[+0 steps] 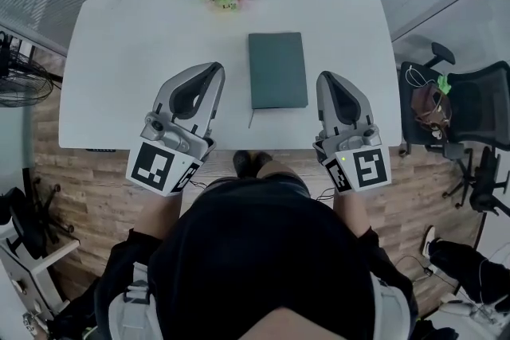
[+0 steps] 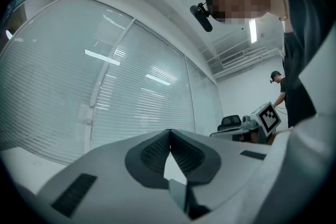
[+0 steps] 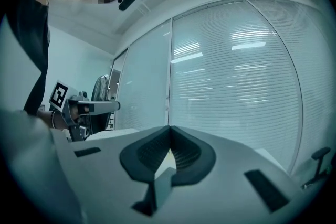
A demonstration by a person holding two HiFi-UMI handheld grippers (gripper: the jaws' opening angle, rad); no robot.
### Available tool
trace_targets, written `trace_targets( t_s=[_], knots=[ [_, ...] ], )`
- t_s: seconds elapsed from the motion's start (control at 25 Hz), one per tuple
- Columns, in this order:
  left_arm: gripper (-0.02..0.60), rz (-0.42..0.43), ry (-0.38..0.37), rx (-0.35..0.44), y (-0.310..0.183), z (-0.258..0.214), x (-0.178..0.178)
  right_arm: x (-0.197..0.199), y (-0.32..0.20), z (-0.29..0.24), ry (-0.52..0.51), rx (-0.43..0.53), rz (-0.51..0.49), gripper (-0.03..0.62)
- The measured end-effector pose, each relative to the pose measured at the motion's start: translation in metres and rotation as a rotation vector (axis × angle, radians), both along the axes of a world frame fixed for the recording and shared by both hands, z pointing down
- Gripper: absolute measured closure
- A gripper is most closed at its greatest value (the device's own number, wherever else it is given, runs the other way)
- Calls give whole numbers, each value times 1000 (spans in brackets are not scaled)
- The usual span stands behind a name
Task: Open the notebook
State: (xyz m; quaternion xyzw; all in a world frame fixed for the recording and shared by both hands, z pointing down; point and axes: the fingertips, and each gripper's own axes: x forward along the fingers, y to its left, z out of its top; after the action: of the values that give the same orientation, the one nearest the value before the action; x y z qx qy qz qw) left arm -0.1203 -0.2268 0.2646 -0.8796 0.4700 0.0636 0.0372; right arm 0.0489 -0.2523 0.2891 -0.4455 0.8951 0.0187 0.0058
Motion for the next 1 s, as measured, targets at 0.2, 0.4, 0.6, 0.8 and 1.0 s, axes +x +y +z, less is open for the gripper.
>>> trace_targets(
  t_s=[0.2,0.4,0.6,0.8,1.0],
  knots=[
    [569,12,7,7,-1,-2,4,11,-5,24,33,-81,36,591],
    [569,29,3,-7,-5,4,6,15,-8,56,68,-127,55,591],
    [569,43,2,-9,-2,5,9,24,-9,95,94,-207,77,591],
    [569,52,-13,-10,-2,6,7,32,-11,127,156,-275,136,589],
    [569,67,-8,-15,-4,9,10,38,-8,154,170,-356,158,589]
  ],
)
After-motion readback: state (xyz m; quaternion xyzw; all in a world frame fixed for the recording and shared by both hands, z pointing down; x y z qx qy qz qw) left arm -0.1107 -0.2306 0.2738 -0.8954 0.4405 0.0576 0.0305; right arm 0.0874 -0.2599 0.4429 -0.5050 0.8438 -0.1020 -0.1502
